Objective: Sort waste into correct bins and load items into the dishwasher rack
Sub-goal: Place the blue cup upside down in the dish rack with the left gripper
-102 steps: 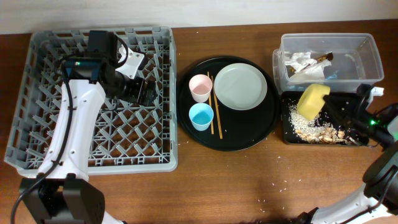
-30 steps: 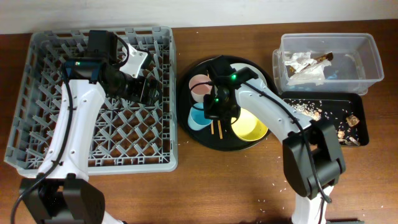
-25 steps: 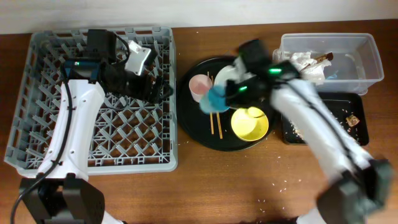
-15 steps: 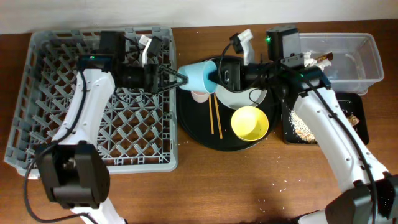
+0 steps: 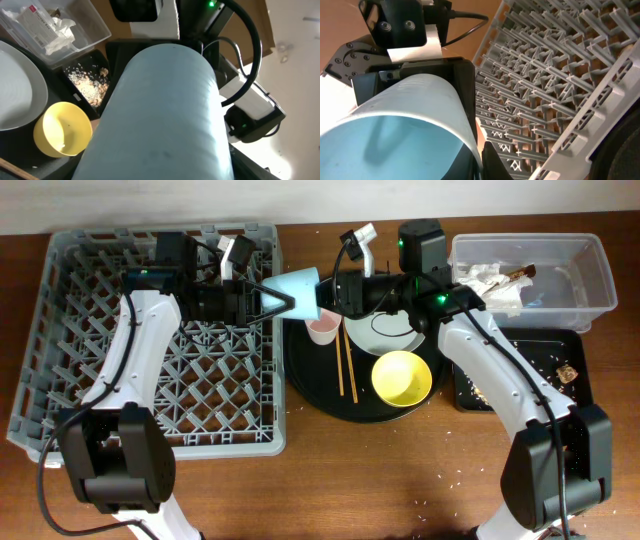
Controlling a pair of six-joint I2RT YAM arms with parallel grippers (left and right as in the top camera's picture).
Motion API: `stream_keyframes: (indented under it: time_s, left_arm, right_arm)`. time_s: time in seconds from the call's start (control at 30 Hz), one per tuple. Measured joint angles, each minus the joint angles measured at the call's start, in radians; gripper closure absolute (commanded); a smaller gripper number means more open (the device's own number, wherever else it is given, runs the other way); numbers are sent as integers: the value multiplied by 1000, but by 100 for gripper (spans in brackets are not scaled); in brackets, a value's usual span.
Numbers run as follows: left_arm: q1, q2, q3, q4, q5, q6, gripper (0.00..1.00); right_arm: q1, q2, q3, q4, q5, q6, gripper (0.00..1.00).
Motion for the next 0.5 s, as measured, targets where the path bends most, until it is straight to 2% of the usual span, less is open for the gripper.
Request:
stream_keyframes:
  time_s: [0.03,0.07,0.13,0.2,0.3,0.33,0.37,0.5]
  left_arm:
    - [0,0,0,-1,0,-2,41]
    - [0,0,0,-3,-1,-2,35]
    - [-1,0,0,-3,-3,-6,18]
    - [-5,0,-1,5,-9,-11,8]
    - [-8,1,-1,11,-8,-9,11]
    - [-8,1,-1,12,-8,-9,22]
    - [-8,1,-1,13,-8,-9,24]
    - [-6,1,-1,14,0,-9,29]
  right_arm:
    - [0,0,0,-14,0,2,96]
    - [0,0,0,-23,0,3,96]
    - [0,0,3,-44,-3,4,96]
    - [7,0,3,-64,-5,2,96]
    - [39,7,3,-77,8,-4,96]
    - [39,8,3,-79,10,-4,96]
    - [39,7,3,-78,9,-4,96]
    - [36,7,3,-76,-3,-5,95]
